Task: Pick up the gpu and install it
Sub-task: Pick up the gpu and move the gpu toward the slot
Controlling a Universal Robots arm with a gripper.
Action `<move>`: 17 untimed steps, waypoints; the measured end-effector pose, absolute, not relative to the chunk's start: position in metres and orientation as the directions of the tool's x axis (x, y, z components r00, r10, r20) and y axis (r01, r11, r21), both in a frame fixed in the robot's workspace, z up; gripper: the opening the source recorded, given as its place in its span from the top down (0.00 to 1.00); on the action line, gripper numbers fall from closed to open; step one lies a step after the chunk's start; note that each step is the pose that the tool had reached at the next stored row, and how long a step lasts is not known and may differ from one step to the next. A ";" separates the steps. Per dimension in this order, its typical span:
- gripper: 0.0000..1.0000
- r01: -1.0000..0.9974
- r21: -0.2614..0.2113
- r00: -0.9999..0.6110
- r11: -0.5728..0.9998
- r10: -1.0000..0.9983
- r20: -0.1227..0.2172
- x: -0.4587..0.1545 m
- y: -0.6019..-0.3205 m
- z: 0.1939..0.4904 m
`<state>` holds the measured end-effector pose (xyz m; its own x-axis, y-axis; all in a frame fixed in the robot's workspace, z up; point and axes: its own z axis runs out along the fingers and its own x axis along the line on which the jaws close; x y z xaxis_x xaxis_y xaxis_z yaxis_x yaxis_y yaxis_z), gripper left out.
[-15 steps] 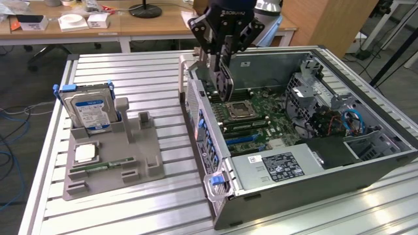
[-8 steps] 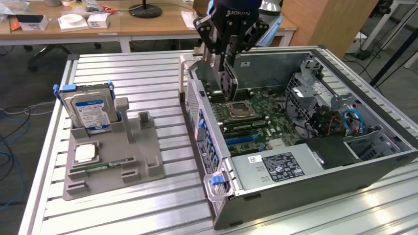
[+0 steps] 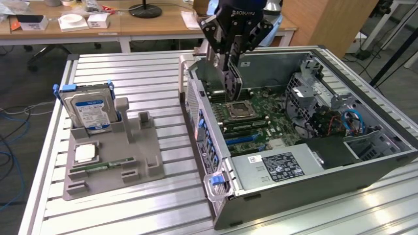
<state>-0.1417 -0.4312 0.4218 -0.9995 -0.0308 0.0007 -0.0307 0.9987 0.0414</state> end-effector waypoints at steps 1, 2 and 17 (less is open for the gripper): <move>0.74 -0.031 0.041 -1.000 0.999 -0.031 0.001 -0.141 -0.431 0.422; 0.74 -0.031 0.041 -1.000 0.999 -0.031 0.001 -0.141 -0.431 0.422; 0.74 -0.031 0.041 -1.000 0.999 -0.031 0.001 -0.128 -0.431 0.422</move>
